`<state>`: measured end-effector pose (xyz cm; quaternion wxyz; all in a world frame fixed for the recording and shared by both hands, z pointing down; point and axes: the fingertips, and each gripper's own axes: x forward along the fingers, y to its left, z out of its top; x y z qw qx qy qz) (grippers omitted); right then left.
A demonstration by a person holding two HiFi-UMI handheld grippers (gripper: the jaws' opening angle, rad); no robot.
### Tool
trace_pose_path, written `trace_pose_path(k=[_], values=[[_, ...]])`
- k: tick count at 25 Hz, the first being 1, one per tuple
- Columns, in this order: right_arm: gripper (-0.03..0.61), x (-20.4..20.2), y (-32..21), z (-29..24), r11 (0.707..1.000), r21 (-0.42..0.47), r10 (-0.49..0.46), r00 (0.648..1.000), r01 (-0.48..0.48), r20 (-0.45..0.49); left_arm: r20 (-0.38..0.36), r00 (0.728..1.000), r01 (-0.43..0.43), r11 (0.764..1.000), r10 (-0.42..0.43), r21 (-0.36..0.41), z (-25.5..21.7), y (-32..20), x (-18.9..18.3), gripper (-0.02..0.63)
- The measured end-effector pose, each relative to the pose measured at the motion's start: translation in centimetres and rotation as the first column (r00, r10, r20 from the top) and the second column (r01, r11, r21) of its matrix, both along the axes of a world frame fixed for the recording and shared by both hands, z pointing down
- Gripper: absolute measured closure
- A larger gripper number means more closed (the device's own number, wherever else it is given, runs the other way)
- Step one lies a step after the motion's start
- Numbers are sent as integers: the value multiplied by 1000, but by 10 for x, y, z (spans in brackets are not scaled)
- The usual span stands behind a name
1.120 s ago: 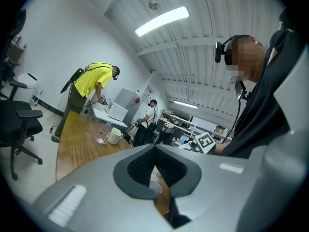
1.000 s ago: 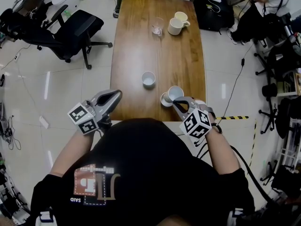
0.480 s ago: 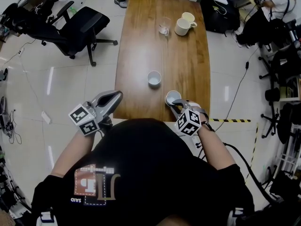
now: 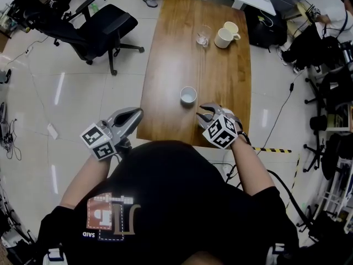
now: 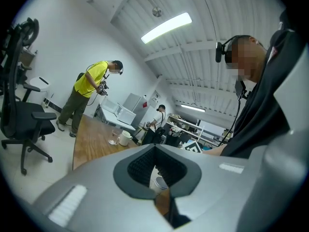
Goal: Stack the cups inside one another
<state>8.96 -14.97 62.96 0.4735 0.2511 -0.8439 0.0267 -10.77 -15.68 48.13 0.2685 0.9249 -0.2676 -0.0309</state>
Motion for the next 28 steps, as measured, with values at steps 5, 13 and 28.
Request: trace_pose_path(k=[5,13,28], values=[[435,-24,-31,38,994,-34,-106,986,102,-128,8,1000,30,1000,-30,-7,2,3,-18,614],[449,-31,-39,81,971,-104,-235,931,214,-280,21,996,92,996,-91,-18,5,4,-50,614],[554,2,-20,-24,990,-6,-139,976,140,-169,-6,1000,13,1000,-13,-2,-3,-7,-17,614]])
